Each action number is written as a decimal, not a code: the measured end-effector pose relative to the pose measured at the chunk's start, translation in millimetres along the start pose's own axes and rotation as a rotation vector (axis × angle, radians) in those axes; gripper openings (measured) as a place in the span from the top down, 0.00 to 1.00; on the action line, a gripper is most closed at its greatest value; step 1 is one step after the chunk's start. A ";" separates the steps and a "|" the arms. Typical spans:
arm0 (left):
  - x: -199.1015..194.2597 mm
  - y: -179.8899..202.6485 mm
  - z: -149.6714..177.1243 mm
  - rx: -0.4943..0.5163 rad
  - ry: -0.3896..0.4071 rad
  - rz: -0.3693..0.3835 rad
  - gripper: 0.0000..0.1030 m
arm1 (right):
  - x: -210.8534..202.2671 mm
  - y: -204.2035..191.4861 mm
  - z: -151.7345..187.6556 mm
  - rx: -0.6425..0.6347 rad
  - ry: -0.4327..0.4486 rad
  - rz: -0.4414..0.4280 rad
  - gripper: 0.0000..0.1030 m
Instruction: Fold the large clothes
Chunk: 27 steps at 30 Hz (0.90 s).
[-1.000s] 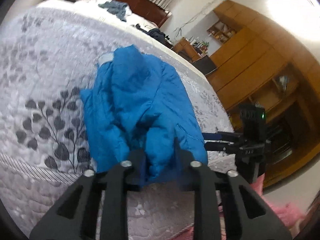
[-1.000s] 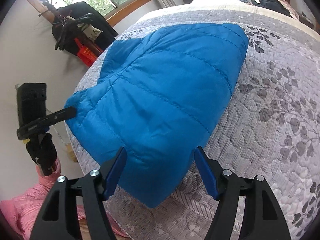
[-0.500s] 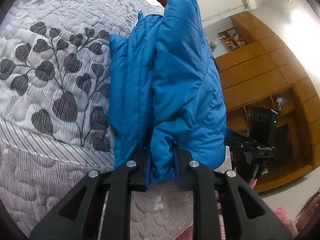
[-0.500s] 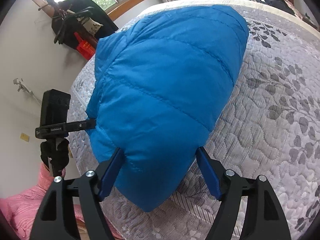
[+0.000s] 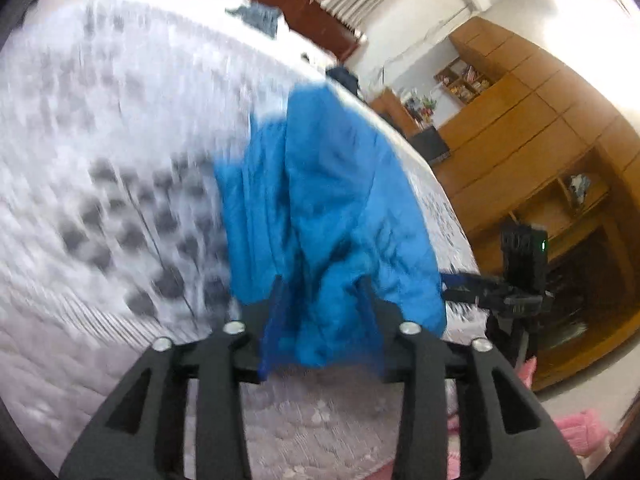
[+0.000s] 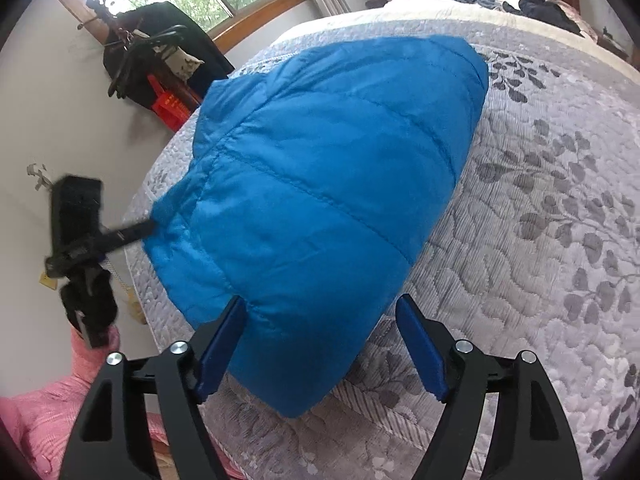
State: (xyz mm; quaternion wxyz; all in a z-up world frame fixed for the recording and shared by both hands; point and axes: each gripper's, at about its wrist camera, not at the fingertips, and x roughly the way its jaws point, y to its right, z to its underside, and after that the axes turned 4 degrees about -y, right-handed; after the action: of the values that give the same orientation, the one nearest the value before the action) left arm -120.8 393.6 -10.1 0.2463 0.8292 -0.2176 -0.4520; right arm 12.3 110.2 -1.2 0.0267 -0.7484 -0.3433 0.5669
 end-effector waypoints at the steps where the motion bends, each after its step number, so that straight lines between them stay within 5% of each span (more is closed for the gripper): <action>1: -4.3 8.2 -8.9 0.031 0.028 -0.030 0.62 | 0.4 -0.6 -0.8 0.000 0.000 -0.002 0.24; 8: 23.6 58.5 -54.3 0.213 0.060 -0.167 0.62 | 7.7 -4.8 -7.6 0.006 -0.002 -0.017 0.24; 13: 47.8 47.3 -73.2 0.184 0.055 -0.313 0.62 | 7.4 -2.8 -7.1 0.001 -0.001 -0.018 0.24; 23: 70.3 7.8 -59.9 0.105 -0.023 -0.286 0.54 | 13.6 -1.0 -13.7 -0.005 -0.010 -0.042 0.21; 27: 61.2 -2.5 -63.5 0.050 -0.035 -0.195 0.54 | 7.1 3.0 -12.5 0.015 0.014 -0.064 0.21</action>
State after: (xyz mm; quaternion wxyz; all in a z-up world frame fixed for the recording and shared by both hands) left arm -35.7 373.2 -21.1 0.1764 0.8443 -0.1513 -0.4829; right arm 25.5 116.1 -3.9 0.0528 -0.7407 -0.3624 0.5633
